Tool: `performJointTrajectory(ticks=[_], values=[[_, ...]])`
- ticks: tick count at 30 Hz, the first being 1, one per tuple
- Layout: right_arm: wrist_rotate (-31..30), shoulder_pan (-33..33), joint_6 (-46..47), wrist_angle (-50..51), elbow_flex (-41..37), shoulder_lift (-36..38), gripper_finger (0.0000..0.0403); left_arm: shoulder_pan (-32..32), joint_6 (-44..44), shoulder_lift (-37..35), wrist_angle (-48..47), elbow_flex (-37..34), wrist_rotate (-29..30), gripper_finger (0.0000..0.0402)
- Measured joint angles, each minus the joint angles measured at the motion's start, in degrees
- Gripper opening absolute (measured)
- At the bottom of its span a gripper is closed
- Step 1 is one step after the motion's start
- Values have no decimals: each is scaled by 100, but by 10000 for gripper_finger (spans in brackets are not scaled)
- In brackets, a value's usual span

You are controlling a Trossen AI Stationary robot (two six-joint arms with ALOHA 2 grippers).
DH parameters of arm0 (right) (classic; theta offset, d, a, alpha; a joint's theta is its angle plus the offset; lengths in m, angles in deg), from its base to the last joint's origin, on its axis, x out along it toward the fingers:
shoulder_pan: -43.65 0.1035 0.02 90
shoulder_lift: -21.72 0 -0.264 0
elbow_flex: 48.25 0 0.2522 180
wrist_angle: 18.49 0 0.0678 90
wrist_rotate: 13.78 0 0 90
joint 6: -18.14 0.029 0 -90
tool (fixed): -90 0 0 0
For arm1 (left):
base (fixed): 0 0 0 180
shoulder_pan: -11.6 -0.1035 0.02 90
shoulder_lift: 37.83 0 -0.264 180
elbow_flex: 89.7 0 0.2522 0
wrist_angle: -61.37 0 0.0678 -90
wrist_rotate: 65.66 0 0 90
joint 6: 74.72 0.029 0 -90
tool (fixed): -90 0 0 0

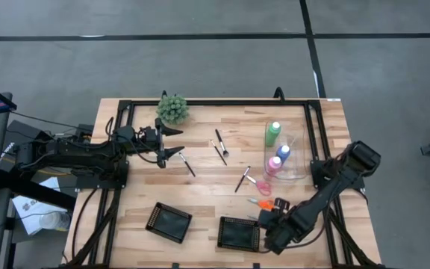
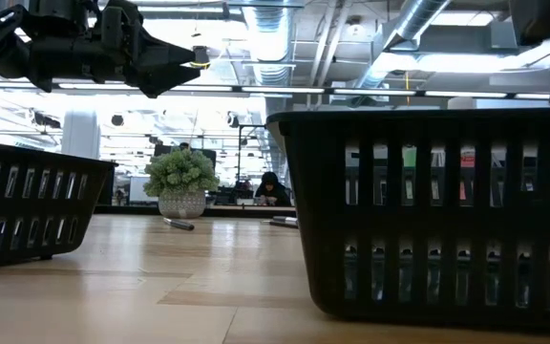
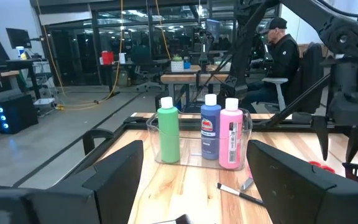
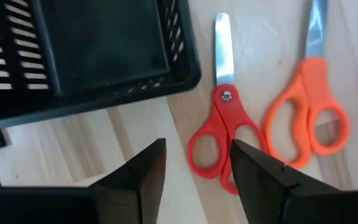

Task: Pick & Place Paint Supplies
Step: Put the red scissors into the right black bin

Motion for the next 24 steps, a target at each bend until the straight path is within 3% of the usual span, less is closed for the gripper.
performJointTrajectory(ticks=[17,20,24], values=[[520,-4,-32,-97,44,-893,161,4,-142,0,-22,0,-2,280],[530,26,-25,-119,52,-908,139,4,-155,0,-22,0,-2,280],[506,48,-19,-93,167,-896,81,4,-158,0,-17,0,-2,280]])
